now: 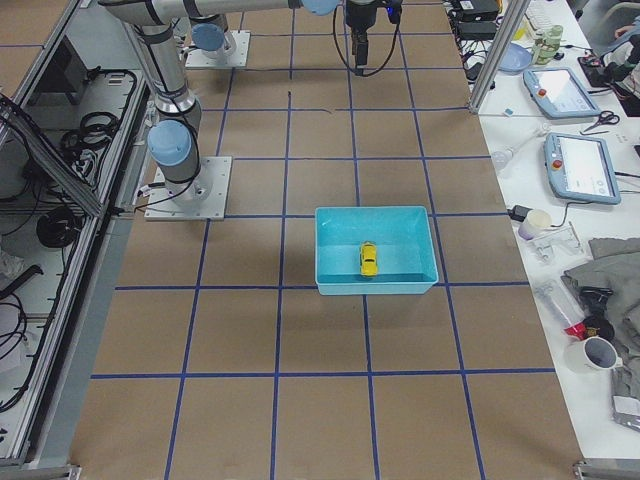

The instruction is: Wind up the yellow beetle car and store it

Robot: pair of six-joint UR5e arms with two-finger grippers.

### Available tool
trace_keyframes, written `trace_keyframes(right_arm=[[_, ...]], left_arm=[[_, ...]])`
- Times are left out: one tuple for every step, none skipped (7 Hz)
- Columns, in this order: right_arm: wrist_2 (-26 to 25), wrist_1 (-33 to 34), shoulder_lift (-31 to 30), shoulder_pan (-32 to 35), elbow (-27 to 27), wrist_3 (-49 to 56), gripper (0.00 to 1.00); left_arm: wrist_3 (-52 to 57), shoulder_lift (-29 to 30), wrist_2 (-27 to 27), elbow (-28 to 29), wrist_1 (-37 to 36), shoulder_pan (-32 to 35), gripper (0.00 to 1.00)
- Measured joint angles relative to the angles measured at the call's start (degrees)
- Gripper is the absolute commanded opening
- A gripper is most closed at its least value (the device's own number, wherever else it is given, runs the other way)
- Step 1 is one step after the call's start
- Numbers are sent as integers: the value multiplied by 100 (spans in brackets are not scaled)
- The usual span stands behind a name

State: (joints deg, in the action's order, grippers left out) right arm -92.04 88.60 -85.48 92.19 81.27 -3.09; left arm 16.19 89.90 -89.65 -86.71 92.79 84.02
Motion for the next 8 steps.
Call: trace_keyframes(right_arm=[[7,4,-3,-4,10,-248,100],[19,0,-2,-6,21,-356,100],[29,-6,-1,-6,29,-380,100],[39,-8,-2,-3,31,-384,100],[54,-1,-2,-2,35,-385,100],[84,16,-4,-4,48,-384,100],[124,28,-4,-6,63,-379,100],[154,32,-7,-6,69,-377,100]], left_arm=[[-1,-7,-3,-7,30,0,100],[-4,-6,1,-10,41,0,100],[-7,-4,10,-12,49,0,100],[-12,6,20,-12,55,0,100],[-14,12,19,-18,66,0,100],[-14,9,9,-34,108,0,100],[-17,11,3,-57,161,0,100],[-19,15,3,-62,174,0,100]])
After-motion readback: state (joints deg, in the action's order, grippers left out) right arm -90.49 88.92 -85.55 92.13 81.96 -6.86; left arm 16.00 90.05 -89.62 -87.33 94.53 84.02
